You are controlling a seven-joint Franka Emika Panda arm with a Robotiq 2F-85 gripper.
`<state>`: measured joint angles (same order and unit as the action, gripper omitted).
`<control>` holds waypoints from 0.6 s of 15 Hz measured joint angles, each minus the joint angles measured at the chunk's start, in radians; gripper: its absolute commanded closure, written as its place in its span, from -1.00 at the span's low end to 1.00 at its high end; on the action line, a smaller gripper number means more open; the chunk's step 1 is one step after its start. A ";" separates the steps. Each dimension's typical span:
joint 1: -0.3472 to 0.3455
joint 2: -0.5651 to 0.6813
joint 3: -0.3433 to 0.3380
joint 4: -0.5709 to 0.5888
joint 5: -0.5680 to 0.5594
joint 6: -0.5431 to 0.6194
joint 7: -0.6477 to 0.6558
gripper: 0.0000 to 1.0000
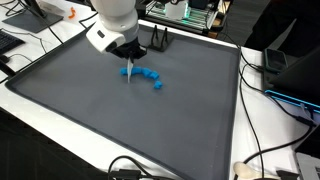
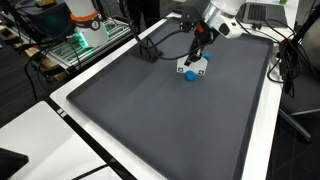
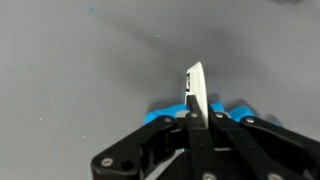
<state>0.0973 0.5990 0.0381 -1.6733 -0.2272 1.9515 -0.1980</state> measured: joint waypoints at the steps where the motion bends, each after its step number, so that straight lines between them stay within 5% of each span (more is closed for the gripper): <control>1: -0.001 0.001 0.000 -0.002 0.000 0.000 0.000 0.98; 9: -0.009 -0.011 0.001 -0.027 0.006 0.001 0.000 0.98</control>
<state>0.0886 0.5879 0.0389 -1.7006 -0.2216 1.9526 -0.1980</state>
